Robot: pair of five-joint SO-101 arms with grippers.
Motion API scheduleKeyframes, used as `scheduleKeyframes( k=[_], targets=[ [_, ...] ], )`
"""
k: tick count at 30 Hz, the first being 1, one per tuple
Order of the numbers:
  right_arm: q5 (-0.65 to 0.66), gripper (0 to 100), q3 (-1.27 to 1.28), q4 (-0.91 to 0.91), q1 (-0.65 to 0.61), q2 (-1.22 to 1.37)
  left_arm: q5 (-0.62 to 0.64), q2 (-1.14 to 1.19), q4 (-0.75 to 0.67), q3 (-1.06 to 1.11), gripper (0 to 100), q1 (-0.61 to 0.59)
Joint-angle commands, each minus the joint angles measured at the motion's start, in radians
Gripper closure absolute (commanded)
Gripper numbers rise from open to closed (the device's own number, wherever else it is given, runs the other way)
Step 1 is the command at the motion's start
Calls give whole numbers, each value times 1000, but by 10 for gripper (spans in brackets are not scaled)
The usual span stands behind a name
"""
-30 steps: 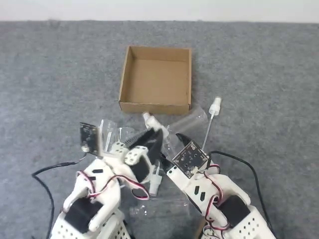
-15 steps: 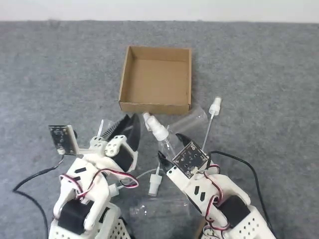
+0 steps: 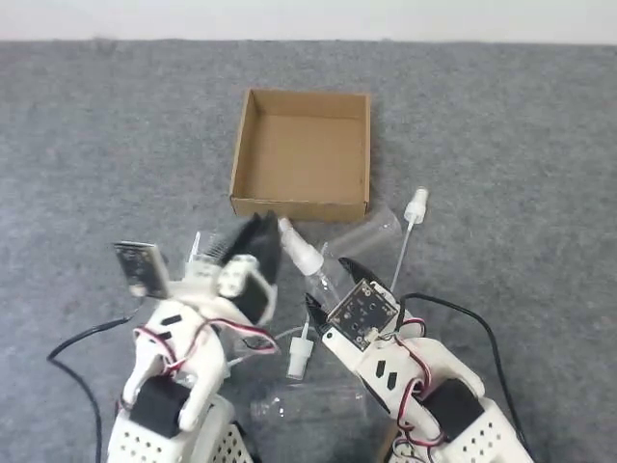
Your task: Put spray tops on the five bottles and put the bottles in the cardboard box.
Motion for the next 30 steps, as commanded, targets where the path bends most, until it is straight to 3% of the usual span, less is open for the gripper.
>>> scheduleKeyframes(
  k=[1, 16, 22, 30],
  targets=[
    [20, 887, -48, -12, 7, -13, -61, -14, 54, -10, 934, 101],
    [18, 887, -40, -13, 13, -13, -68, -15, 71, -13, 934, 126],
    [14, 887, -40, -13, 15, -13, -63, -15, 183, -94, 934, 127],
    [12, 887, -40, -13, 15, -13, -63, -15, 190, -97, 934, 127]
  ],
)
